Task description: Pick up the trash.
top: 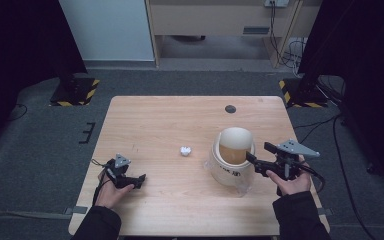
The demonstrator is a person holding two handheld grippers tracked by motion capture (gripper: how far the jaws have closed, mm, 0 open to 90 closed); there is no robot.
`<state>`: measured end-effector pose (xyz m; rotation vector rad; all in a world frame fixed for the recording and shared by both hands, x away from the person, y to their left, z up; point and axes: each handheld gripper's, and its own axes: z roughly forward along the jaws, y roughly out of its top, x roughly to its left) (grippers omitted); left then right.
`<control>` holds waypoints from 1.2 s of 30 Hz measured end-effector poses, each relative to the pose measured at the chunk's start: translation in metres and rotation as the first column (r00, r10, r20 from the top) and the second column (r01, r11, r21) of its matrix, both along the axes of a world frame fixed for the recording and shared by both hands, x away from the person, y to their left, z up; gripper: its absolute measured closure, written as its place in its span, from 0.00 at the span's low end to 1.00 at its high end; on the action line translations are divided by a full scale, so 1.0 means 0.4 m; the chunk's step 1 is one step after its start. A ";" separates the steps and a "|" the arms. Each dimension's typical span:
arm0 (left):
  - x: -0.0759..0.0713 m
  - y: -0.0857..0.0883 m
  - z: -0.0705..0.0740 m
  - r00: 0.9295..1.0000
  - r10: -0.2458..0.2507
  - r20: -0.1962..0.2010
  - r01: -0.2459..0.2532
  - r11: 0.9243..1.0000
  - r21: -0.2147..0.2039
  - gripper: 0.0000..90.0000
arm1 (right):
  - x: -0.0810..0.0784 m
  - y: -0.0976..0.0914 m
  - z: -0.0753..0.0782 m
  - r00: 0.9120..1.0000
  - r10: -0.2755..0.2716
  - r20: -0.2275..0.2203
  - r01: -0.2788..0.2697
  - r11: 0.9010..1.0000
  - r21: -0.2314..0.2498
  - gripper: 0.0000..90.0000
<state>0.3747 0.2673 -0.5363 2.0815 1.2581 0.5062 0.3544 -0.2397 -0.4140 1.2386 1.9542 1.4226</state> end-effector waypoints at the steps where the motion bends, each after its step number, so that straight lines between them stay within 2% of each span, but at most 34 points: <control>1: 0.000 0.000 0.000 1.000 -0.002 -0.002 0.002 1.000 0.001 0.00 | -0.003 -0.005 0.001 1.000 -0.003 0.004 0.003 1.000 -0.002 0.20; 7: 0.002 0.002 0.003 1.000 -0.008 -0.009 0.008 1.000 0.004 0.01 | -0.009 -0.050 0.006 0.998 -0.055 0.026 0.054 0.998 0.023 0.20; 11: 0.002 0.003 0.004 1.000 -0.007 -0.012 0.007 1.000 0.004 0.02 | -0.005 -0.083 -0.001 0.995 -0.100 0.017 0.100 0.995 0.029 0.19; 18: 0.003 0.007 0.014 1.000 -0.001 -0.030 0.002 1.000 0.010 0.08 | 0.011 -0.122 -0.046 0.988 -0.151 -0.022 0.150 0.988 -0.027 0.18; 23: 0.002 0.008 0.023 0.999 0.007 -0.046 -0.007 1.000 -0.014 0.15 | 0.023 -0.141 -0.085 0.983 -0.176 -0.057 0.171 0.982 -0.080 0.18; 32: -0.001 -0.004 0.048 1.000 -0.012 0.007 0.013 0.998 -0.059 0.18 | 0.042 -0.170 -0.157 0.970 -0.190 -0.150 0.166 0.973 -0.164 0.18; 36: -0.005 -0.018 0.060 0.998 -0.037 0.042 0.040 0.997 -0.064 0.19 | 0.050 -0.163 -0.181 0.968 -0.165 -0.189 0.128 0.973 -0.191 0.19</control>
